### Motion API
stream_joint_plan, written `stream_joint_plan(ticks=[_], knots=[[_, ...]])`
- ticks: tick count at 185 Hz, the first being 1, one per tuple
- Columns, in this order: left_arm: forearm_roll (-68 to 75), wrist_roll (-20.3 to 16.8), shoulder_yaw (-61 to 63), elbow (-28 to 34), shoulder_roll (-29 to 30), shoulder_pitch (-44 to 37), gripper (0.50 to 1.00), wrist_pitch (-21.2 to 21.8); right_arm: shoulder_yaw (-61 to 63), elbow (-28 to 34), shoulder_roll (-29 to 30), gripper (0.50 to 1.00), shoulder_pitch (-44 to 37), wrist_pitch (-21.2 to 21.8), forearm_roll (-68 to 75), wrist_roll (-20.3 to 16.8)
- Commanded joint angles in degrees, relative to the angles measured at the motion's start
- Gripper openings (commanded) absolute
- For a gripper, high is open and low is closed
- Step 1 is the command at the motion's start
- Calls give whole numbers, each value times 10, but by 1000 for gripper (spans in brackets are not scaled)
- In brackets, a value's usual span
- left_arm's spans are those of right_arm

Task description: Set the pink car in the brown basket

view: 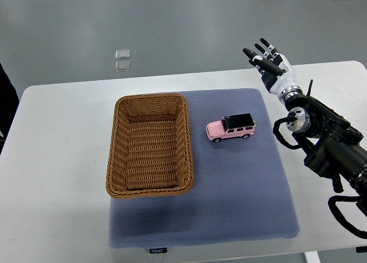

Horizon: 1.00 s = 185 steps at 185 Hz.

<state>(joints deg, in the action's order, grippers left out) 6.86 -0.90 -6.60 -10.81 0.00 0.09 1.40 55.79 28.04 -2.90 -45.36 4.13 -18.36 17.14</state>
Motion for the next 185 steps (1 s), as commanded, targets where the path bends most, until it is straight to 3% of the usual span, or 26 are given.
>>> stream_joint_plan(ticks=[1, 185], knots=[[0, 0, -2, 0, 0, 0, 1000, -1, 0, 0, 0, 911, 0, 0, 0, 1], [0, 1, 6, 7, 0, 0, 1000, -1, -1, 1, 0, 911, 1, -2, 0, 1]])
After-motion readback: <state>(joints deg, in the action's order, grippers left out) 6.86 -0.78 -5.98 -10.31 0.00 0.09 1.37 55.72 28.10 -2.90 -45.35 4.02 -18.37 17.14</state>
